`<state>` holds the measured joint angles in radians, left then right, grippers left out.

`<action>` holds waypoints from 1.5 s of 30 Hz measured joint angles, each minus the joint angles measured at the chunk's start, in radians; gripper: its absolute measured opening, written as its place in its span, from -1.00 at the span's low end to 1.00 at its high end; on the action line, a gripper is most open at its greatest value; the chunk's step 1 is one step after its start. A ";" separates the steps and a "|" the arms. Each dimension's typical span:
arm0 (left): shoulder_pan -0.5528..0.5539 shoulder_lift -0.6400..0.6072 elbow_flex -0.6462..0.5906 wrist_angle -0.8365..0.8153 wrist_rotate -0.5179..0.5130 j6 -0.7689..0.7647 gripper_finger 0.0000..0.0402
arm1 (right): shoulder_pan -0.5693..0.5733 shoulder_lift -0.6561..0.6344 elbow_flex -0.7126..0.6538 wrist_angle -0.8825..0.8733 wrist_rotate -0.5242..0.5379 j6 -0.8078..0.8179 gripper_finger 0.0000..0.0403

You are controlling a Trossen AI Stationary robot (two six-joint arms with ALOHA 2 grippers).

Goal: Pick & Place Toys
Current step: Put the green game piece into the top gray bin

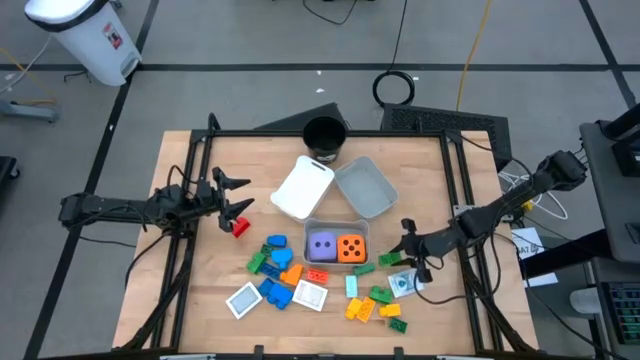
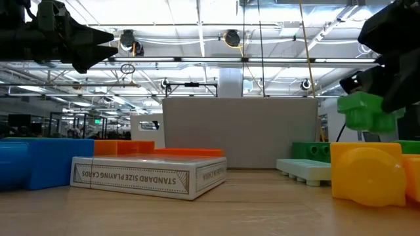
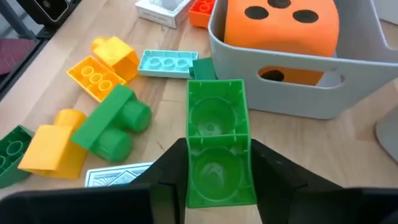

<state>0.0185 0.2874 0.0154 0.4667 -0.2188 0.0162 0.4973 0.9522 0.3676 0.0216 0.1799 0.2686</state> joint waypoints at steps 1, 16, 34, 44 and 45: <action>0.000 0.000 0.000 0.000 0.000 0.001 0.39 | 0.000 -0.003 0.000 0.000 0.000 0.000 -0.46; 0.000 0.000 0.000 0.000 0.000 0.002 0.39 | 0.000 -0.011 -0.074 0.027 0.002 0.006 -0.52; 0.000 0.000 0.000 0.000 0.000 0.002 0.38 | 0.000 -0.012 -0.117 0.080 0.001 0.005 -0.51; 0.000 0.000 0.000 0.000 0.000 0.002 0.38 | 0.000 -0.012 -0.117 0.079 0.001 0.004 -0.52; 0.000 0.000 0.000 0.000 0.000 0.002 0.38 | 0.000 -0.012 -0.117 0.080 0.002 0.002 -0.52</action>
<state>0.0185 0.2878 0.0154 0.4668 -0.2192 0.0185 0.4973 0.9405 0.2504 0.1016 0.1821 0.2705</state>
